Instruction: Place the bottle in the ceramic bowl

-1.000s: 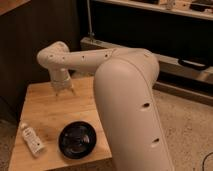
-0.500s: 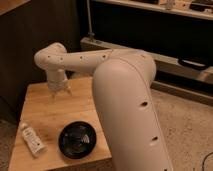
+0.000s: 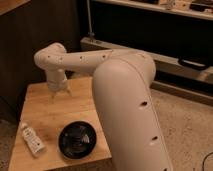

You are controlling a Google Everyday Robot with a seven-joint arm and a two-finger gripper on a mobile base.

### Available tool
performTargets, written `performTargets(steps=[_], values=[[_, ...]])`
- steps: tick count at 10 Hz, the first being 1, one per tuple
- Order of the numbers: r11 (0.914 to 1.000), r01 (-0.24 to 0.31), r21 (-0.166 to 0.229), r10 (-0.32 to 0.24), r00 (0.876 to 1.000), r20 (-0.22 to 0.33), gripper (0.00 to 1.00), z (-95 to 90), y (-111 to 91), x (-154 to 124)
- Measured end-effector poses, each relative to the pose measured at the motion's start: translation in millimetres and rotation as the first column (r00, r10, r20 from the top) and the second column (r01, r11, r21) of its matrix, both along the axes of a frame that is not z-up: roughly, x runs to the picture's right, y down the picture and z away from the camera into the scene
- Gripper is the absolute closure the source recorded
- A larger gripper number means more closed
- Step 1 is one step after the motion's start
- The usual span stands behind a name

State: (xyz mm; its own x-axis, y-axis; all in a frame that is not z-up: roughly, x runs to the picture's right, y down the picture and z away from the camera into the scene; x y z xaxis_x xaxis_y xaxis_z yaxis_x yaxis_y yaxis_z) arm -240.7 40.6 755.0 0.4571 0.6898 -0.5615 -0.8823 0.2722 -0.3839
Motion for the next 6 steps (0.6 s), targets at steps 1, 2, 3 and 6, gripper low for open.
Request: performTargets(steps=[1,2,3,6], values=[[0.9997,0.024,-0.003,-0.024,0.999,0.031,0.35,-1.6,3.1,-11.5],[0.9989,0.048,-0.005,-0.047,0.997,0.064,0.35,-4.4,8.1,-29.8],[0.9964,0.085,-0.01,-0.083,0.991,0.102,0.35,-10.5,17.9,-54.2],[0.9856,0.169,-0.004,-0.165,0.969,0.182,0.35,-20.9,37.7,-101.9]])
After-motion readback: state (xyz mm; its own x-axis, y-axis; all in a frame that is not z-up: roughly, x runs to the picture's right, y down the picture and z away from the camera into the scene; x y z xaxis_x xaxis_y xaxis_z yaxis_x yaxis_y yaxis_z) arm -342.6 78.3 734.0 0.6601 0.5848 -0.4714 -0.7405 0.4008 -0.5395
